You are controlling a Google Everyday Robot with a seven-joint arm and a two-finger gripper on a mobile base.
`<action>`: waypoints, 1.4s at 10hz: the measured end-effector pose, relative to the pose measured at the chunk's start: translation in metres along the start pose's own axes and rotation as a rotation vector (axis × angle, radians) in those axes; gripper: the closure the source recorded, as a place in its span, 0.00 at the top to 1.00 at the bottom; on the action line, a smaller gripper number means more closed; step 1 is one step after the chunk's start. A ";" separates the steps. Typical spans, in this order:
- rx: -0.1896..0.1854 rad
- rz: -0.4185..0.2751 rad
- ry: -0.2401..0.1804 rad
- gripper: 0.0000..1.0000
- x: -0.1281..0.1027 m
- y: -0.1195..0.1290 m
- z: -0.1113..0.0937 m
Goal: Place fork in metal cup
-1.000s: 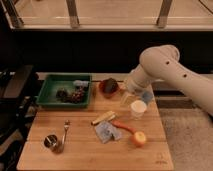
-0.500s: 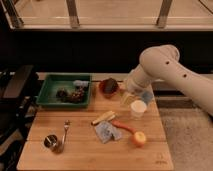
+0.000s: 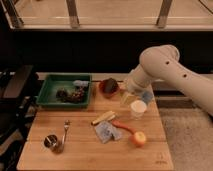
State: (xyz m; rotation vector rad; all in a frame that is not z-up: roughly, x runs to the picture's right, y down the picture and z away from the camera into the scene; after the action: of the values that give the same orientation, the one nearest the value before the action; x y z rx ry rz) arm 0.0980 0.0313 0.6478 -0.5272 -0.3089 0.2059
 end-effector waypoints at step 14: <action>-0.071 -0.116 -0.070 0.65 -0.045 0.000 0.032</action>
State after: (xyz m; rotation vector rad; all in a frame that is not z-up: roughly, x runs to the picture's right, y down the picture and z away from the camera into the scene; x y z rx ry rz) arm 0.0451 0.0334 0.6635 -0.5712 -0.4149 0.1010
